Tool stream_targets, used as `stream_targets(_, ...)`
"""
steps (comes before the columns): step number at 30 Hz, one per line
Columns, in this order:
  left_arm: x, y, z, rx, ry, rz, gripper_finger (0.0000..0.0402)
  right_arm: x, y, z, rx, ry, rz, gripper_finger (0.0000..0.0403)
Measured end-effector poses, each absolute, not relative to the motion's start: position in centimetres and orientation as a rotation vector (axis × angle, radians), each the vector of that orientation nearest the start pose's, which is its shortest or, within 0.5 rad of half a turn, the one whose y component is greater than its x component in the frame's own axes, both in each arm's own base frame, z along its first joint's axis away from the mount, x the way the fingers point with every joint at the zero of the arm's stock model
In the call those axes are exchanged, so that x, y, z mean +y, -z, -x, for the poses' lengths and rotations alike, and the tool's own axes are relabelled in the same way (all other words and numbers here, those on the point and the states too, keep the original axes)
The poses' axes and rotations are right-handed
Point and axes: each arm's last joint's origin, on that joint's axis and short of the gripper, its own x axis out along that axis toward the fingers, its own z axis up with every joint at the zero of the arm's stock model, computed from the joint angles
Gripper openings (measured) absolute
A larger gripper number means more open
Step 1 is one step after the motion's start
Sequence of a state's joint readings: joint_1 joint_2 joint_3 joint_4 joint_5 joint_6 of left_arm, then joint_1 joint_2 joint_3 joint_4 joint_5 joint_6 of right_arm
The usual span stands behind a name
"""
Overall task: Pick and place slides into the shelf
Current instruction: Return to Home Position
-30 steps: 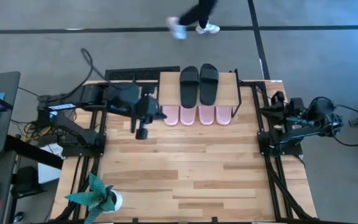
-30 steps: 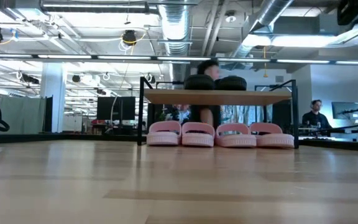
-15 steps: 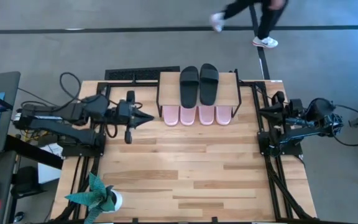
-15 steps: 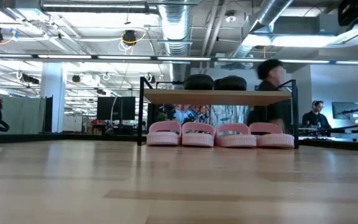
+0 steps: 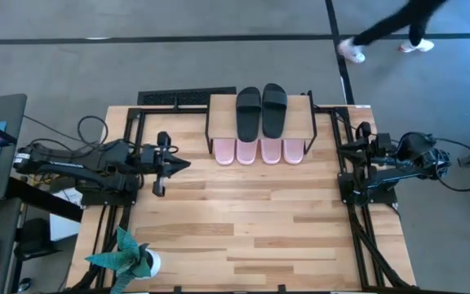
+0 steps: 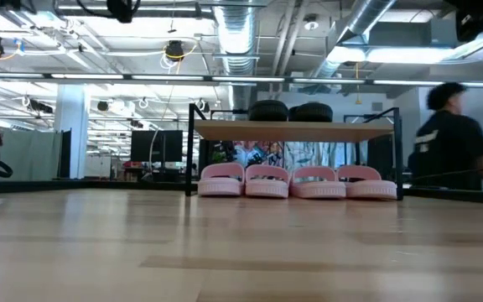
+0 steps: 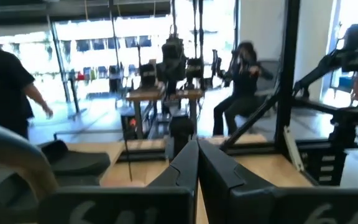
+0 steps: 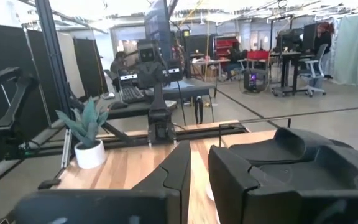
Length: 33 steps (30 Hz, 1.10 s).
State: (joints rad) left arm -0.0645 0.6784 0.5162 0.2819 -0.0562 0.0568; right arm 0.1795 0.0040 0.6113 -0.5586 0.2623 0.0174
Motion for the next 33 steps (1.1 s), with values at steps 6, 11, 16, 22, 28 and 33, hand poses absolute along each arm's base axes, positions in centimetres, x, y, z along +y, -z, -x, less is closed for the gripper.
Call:
stream_targets(6,-1.0,-27.7,-14.7,-0.184,0.031,-0.04,0.0,-0.4,-29.7,-2.0,-0.034,0.084,-0.024,0.0048)
stream_targets(11,-1.1,-26.5,-14.1,-0.205,0.043,-0.04,0.0,-0.4,-29.7,-2.0,-0.037,0.084,-0.025,0.0048)
stream_targets(16,-1.3,-25.1,-13.5,-0.233,0.042,-0.034,0.0,-0.4,-29.9,-2.0,-0.053,0.083,-0.029,0.0048)
stream_targets(22,-1.5,-23.4,-12.7,-0.299,0.042,-0.032,0.0,-0.4,-30.0,-2.0,-0.061,0.083,-0.031,0.0048)
stream_targets(28,-1.6,-22.2,-12.1,-0.306,0.05,-0.026,0.0,-0.4,-30.0,-1.9,-0.066,0.083,-0.032,0.0048)
stream_targets(33,-1.5,-20.8,-11.5,-0.356,0.05,-0.033,0.0,-0.4,-30.0,-1.9,-0.068,0.083,-0.033,0.0048)
